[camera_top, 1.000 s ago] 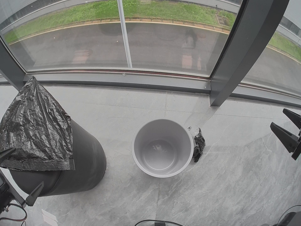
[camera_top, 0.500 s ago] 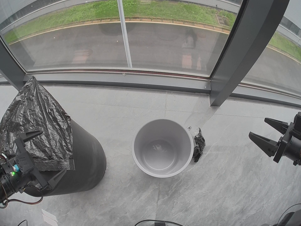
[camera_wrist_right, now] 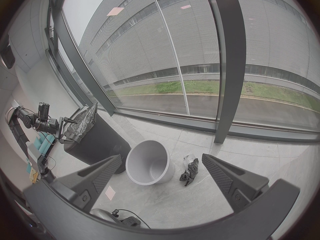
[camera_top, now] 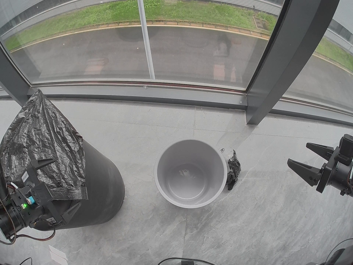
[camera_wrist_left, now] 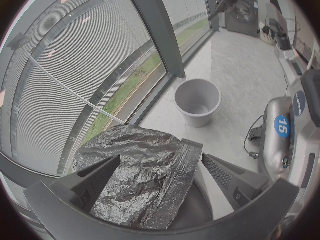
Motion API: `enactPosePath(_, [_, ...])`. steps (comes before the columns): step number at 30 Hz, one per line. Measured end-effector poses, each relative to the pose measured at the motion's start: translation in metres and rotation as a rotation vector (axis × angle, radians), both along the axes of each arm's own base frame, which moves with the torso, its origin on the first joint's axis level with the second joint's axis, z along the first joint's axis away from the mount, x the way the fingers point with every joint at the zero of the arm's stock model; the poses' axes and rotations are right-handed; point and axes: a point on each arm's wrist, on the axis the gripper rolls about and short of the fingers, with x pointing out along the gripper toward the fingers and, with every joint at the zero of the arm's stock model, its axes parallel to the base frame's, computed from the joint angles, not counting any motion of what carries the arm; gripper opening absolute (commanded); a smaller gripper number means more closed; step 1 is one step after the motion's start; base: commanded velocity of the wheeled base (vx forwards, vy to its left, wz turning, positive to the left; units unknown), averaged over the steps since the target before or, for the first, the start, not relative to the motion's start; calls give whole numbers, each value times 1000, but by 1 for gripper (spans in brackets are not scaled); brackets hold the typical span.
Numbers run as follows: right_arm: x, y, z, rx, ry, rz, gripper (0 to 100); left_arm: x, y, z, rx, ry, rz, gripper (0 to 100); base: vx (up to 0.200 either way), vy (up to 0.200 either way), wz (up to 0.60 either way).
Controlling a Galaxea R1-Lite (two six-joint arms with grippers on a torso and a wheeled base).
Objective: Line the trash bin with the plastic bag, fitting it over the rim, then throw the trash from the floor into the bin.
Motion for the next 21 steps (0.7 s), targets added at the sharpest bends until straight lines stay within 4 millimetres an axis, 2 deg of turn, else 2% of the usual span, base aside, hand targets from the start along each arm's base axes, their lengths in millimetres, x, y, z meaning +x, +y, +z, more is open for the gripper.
enactPosePath(11, [0,0,-2,-2,9,0,100,7,-2,-1,19,-16,17,100,0,0,0])
enactPosePath(21, [-2,-1,-2,-1,3,0,100,30,-5,-1,5,-79,58,100,0,0,0])
